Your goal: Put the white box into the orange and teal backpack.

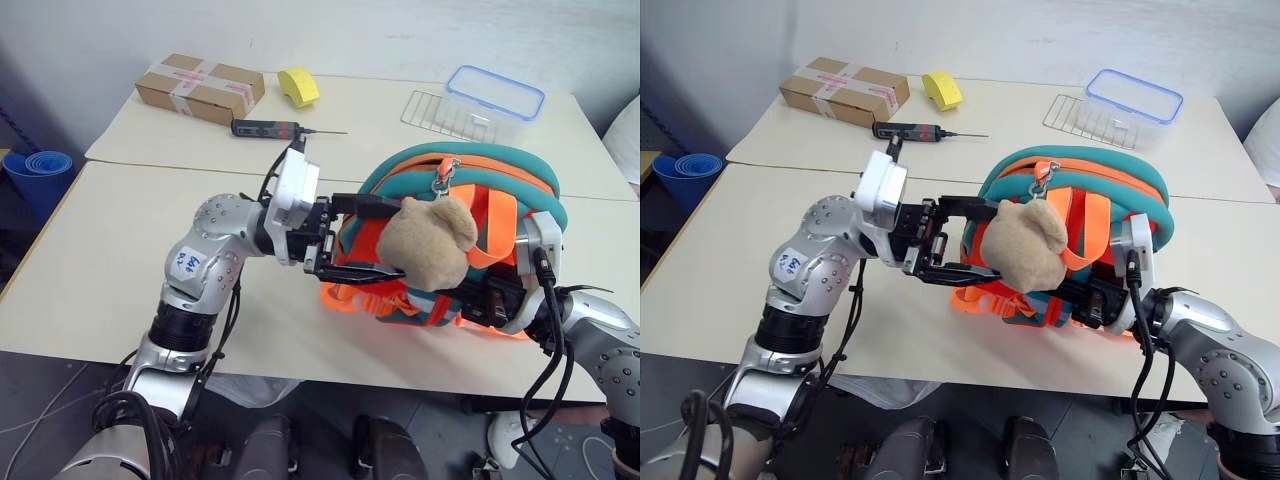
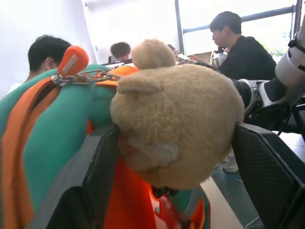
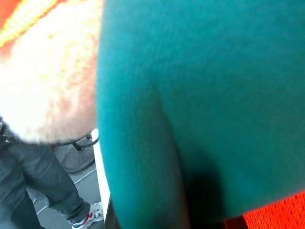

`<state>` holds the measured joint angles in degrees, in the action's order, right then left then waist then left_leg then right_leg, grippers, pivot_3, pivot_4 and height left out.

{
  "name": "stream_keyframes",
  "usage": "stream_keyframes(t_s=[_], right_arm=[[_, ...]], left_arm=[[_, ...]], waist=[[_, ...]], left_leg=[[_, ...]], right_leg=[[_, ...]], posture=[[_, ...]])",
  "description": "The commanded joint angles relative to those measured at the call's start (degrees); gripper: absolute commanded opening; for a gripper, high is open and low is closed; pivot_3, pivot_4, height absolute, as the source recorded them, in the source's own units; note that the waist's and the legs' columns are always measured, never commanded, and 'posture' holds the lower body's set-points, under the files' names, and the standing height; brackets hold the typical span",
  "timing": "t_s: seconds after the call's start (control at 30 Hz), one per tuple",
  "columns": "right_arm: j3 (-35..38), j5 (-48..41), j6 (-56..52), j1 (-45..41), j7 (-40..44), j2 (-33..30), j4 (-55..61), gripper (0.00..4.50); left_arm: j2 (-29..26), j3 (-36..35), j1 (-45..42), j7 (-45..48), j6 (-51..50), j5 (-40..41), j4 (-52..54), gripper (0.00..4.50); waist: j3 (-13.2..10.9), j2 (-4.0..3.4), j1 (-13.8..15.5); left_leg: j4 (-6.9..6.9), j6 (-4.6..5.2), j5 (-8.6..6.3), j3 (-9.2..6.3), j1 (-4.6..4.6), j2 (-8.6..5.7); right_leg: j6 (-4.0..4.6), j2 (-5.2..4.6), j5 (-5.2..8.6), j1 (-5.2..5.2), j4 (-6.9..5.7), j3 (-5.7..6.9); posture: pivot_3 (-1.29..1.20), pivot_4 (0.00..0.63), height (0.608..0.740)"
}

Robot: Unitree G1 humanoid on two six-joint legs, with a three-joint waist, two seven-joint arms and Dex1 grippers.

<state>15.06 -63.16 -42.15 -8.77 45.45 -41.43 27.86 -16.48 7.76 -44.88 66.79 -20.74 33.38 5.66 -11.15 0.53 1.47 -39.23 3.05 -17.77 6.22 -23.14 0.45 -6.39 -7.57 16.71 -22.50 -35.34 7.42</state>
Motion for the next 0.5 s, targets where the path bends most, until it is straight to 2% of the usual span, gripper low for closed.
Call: stream_keyframes(t_s=[0.03,0.2,0.33,0.4,0.5], right_arm=[[0.76,-0.26,1.04,-0.19,0.53,0.31,1.27,0.0],[1.04,0.12,1.5,0.22,0.29,0.57,1.27,0.0],[1.28,0.46,2.05,0.63,-0.15,0.93,1.35,0.0],[1.5,0.64,2.43,0.99,-0.56,1.29,1.47,0.0],[1.81,0.75,2.85,1.63,-0.95,1.69,1.69,0.0]], left_arm=[[1.0,0.03,-2.1,0.27,1.27,0.21,-0.34,2.68],[0.47,-1.45,-2.33,0.74,0.86,1.18,-1.43,1.3],[-3.34,-5.3,-3.95,0.47,2.39,-0.23,-5.71,0.39],[-7.6,-7.07,-5.13,1.6,2.67,-1.59,-9.42,0.08],[-13.81,-8.09,-6.16,4.01,4.74,-4.15,-15.39,0.08]], waist=[[0.0,0.0,-0.01],[0.0,0.0,-0.01],[0.0,0.0,-0.03],[0.0,0.0,-0.06],[0.01,-0.02,-0.2]], left_leg=[[0.0,0.0,0.0,0.0,0.0,0.0],[0.0,0.01,0.0,0.0,0.0,0.0],[0.0,0.01,0.0,-0.01,0.0,0.01],[0.0,0.01,0.01,-0.01,0.0,0.01],[0.03,0.0,0.02,0.05,0.01,0.03]], right_leg=[[0.0,0.0,0.0,0.0,0.0,0.0],[0.0,-0.01,0.0,0.0,0.01,0.0],[0.0,0.0,0.0,0.0,0.0,0.0],[0.0,0.0,0.0,0.0,0.0,0.03],[0.0,0.04,0.0,-0.06,-0.01,0.13]], posture=[[0.0,0.15,0.74],[0.0,0.15,0.74],[0.0,0.15,0.74],[0.0,0.15,0.74],[0.0,0.15,0.74]])
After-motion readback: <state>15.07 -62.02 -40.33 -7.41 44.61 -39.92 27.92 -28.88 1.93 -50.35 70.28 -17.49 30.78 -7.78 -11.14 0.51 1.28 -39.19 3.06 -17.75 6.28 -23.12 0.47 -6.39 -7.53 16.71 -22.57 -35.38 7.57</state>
